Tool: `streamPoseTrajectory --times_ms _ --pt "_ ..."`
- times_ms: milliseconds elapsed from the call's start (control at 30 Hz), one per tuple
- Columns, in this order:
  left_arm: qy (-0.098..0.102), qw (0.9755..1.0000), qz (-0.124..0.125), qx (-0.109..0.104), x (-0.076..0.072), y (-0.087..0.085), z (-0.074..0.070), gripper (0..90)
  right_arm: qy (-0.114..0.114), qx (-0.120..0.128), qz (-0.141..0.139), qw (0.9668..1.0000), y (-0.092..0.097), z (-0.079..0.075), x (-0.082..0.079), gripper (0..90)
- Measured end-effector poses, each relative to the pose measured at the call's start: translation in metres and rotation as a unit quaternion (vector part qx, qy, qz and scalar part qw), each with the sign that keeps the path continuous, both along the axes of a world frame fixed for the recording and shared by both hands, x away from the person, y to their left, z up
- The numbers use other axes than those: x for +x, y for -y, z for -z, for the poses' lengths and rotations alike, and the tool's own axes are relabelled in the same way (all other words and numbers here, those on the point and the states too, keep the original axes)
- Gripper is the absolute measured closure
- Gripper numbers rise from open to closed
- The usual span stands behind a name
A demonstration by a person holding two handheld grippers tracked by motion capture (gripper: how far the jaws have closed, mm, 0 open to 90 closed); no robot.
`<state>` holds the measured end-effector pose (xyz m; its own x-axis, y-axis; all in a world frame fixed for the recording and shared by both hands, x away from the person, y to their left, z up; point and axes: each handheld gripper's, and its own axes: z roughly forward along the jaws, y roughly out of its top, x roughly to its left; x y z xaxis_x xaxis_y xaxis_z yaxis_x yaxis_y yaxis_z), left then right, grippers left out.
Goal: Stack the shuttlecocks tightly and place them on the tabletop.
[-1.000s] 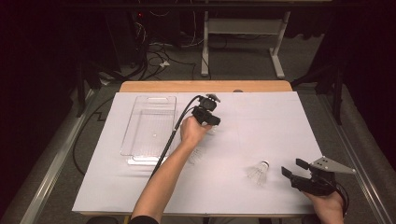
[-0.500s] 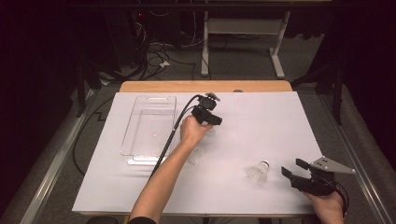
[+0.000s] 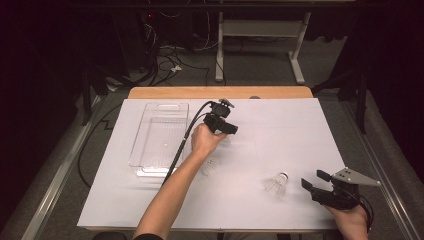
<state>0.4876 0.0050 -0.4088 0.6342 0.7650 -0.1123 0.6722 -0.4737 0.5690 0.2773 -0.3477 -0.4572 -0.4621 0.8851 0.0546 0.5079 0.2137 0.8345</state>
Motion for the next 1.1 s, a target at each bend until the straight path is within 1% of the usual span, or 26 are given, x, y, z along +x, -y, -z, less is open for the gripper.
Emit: streamPoseTrajectory --times_ms 167,233,300,333,400,533,733,900,1100 --pt "0.004 1.0 -0.001 -0.007 -0.004 -0.006 -0.003 37.7 0.0 -0.001 0.0 1.0 0.0 0.0 0.0 31.0" --pt "0.002 1.0 -0.001 -0.006 -0.006 -0.008 -0.003 37.5 0.001 -0.001 0.0 1.0 0.0 0.0 0.0 31.0" --pt "0.008 1.0 -0.002 -0.001 -0.007 -0.01 -0.004 37.4 0.001 -0.002 0.0 1.0 0.0 0.0 0.0 31.0" --pt "0.01 0.9999 -0.003 -0.003 -0.008 -0.011 -0.005 37.5 0.001 -0.002 -0.001 1.0 0.0 0.0 0.0 31.0" --pt "0.008 0.9999 -0.002 -0.012 -0.01 -0.013 -0.007 37.6 0.001 -0.002 0.0 1.0 0.0 0.0 0.0 31.0" --pt "0.007 0.9999 0.003 -0.014 -0.013 -0.015 -0.008 36.7 0.0 -0.003 0.001 1.0 0.0 0.0 0.0 31.0" --pt "0.007 0.9997 0.0 -0.023 -0.018 -0.023 -0.01 35.6 0.0 -0.003 0.002 1.0 -0.001 0.0 0.0 31.0" --pt "0.01 0.9997 -0.002 -0.024 -0.024 -0.029 -0.012 35.5 0.0 -0.004 0.002 1.0 -0.001 0.0 -0.001 31.0" --pt "0.009 0.9996 -0.003 -0.026 -0.029 -0.035 -0.012 35.2 0.0 -0.004 0.003 1.0 -0.001 0.0 -0.001 31.0"
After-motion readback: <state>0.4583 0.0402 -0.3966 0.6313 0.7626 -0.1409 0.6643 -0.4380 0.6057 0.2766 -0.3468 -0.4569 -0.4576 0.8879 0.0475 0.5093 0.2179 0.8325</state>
